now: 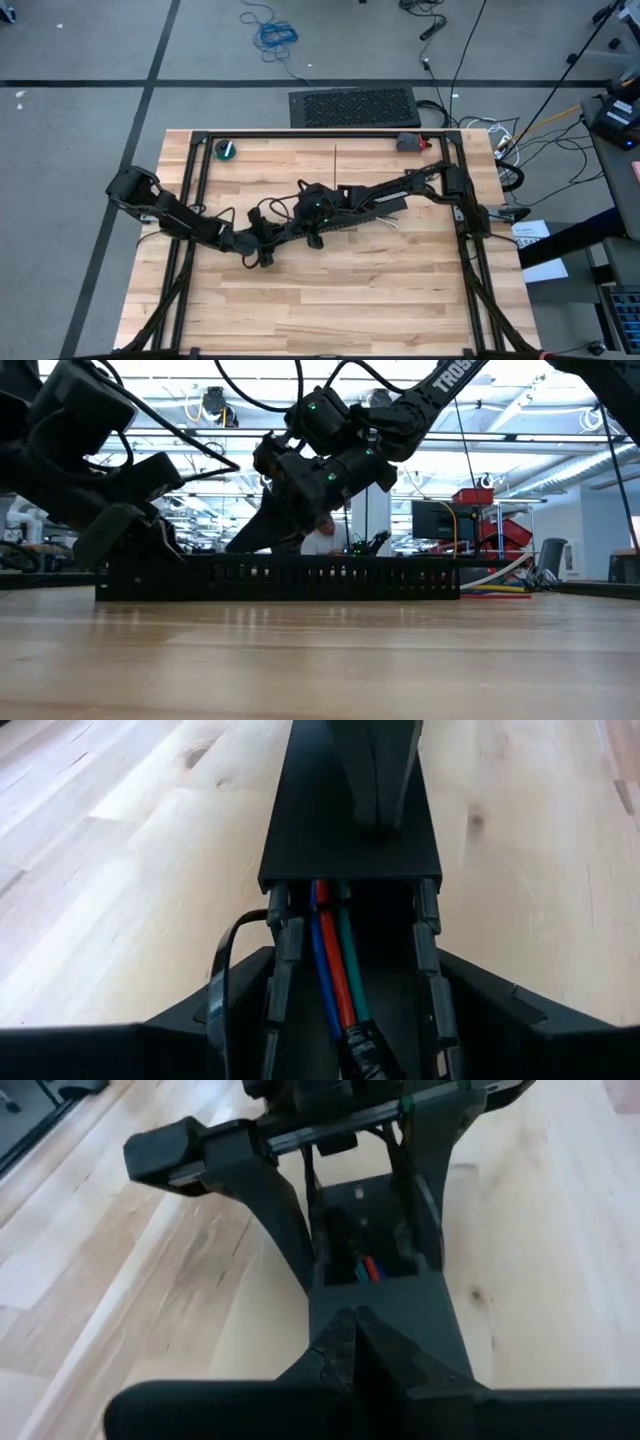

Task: Ziptie cables
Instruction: Insert the cable duct cover

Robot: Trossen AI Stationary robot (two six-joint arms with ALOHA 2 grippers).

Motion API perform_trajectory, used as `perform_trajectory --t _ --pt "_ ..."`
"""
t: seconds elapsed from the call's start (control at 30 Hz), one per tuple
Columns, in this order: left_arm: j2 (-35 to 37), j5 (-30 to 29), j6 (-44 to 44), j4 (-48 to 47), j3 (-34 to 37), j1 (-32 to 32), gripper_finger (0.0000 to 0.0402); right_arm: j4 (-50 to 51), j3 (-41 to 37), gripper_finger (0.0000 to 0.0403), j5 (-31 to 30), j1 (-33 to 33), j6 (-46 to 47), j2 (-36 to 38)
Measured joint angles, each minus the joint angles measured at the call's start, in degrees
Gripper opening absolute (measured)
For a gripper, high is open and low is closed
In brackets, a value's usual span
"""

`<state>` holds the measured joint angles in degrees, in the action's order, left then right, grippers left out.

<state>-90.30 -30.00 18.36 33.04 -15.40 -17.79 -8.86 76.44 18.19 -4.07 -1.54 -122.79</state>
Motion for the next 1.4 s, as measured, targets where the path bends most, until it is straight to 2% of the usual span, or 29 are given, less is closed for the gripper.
perform_trajectory --t 0.2,0.37,0.6,0.77,0.9,1.03,1.23,1.4 --pt "-0.1 0.6 -0.1 0.1 -0.1 0.2 0.0233 1.2 -0.2 0.0 -1.9 0.2 -1.6 2.7" --pt "-0.1 0.6 -0.4 -0.1 -0.1 0.2 0.0233 2.4 0.0 0.0 -2.1 0.2 -4.6 8.6" --pt "-0.1 1.5 -0.6 -0.2 0.0 0.2 0.0233 15.3 0.0 0.0 -6.7 -1.2 -7.0 12.9" --pt "-0.1 1.7 -0.7 -0.3 0.0 0.3 0.0233 17.6 -0.1 0.0 -6.1 -1.7 -6.9 8.2" --pt "-0.1 2.3 -0.7 0.2 0.0 0.6 0.0233 8.2 0.7 0.0 -2.2 -1.8 -5.3 2.1" --pt "-0.1 4.5 -0.7 1.0 0.2 1.8 0.0233 6.6 3.9 0.0 0.6 -1.7 -3.2 -2.5" --pt "0.0 5.3 -1.3 1.0 0.1 2.0 0.0237 6.8 4.6 0.0 0.4 -1.5 -3.2 -2.9" --pt "2.3 6.8 -2.8 -0.1 0.1 2.1 0.0273 6.7 4.6 0.0 0.4 -1.4 -2.6 -2.9"
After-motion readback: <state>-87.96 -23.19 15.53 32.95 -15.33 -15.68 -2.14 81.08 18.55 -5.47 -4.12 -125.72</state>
